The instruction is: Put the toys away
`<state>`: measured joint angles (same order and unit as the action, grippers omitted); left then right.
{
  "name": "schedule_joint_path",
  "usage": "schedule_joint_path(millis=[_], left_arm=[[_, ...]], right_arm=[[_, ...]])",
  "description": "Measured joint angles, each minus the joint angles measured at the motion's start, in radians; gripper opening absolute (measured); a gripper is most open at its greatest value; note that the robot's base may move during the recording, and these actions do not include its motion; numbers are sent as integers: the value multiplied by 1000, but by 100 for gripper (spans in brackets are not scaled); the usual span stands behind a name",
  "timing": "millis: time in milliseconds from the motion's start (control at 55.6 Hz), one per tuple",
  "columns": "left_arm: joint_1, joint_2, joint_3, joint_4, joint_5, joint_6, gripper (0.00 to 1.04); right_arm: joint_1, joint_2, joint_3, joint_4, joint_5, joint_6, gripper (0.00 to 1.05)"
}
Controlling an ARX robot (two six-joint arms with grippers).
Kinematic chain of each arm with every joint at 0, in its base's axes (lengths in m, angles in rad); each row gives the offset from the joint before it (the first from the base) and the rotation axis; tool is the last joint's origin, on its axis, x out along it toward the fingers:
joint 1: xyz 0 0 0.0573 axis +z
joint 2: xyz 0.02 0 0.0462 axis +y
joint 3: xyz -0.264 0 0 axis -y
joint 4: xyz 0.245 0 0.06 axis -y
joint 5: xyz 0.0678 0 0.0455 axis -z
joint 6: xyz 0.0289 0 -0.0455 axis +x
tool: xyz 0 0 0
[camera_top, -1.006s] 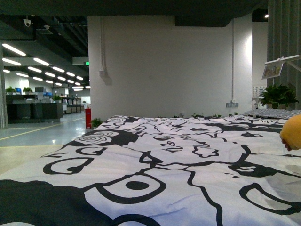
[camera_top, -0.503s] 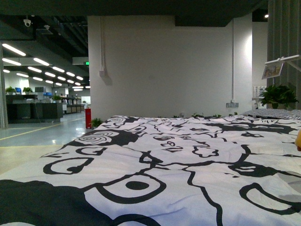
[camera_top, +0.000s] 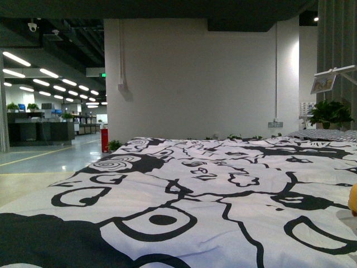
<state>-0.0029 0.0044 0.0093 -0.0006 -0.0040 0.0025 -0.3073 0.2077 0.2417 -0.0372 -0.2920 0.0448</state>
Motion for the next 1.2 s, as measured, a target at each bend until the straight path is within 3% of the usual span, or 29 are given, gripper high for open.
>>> schedule_joint_path(millis=[306,341,431,1204], left_arm=[[0,0,0,0,0,0,98],[0,0,0,0,0,0,98],[0,0,0,0,0,0,98],[0,0,0,0,0,0,98]], right_arm=[[160,-84,-92,16,167,-35,7],[227,-96,-103,16,248,-36,7],[289,-111,-119,17,277,-39,7],[304,-204,-228,38,285,-42,6]])
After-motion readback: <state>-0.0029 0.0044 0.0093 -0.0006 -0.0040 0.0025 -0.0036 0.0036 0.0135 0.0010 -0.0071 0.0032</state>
